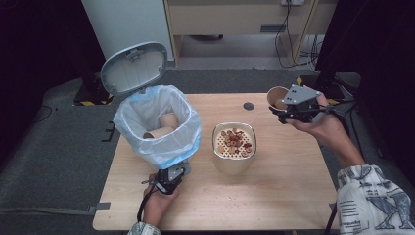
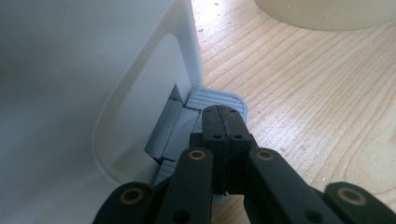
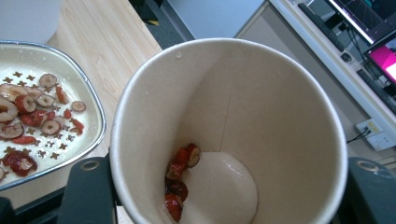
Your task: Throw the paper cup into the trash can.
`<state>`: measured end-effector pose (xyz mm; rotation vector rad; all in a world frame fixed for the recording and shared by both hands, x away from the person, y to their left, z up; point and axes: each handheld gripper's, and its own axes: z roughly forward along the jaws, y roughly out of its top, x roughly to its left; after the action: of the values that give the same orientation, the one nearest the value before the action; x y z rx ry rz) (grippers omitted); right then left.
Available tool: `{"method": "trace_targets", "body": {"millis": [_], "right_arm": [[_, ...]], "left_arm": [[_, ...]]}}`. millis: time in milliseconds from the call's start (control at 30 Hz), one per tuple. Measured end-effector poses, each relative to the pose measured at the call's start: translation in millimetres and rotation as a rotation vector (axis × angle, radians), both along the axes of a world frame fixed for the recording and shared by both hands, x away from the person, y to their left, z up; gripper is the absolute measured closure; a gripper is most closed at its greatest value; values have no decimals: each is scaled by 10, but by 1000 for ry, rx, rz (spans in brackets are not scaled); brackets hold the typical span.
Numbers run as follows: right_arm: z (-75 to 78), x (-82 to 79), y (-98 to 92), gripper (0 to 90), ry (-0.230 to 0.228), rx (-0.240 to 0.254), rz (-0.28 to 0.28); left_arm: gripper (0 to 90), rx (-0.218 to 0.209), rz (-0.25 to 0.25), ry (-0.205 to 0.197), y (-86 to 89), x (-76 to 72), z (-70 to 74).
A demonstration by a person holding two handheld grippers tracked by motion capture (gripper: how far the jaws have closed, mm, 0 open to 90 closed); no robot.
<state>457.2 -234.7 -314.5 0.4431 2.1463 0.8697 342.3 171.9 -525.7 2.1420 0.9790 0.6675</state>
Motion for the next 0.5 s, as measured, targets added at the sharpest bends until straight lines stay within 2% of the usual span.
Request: {"method": "trace_targets", "body": {"millis": [300, 433, 500], "right_arm": [[-44, 22, -115, 337, 26, 34, -21], [-68, 46, -185, 337, 46, 77, -33], [-73, 50, -192, 337, 48, 81, -34]], "left_arm": [[892, -1, 0, 0, 1, 0, -1], [892, -1, 0, -1, 0, -1, -1], [892, 1, 0, 1, 1, -1, 0]]}}
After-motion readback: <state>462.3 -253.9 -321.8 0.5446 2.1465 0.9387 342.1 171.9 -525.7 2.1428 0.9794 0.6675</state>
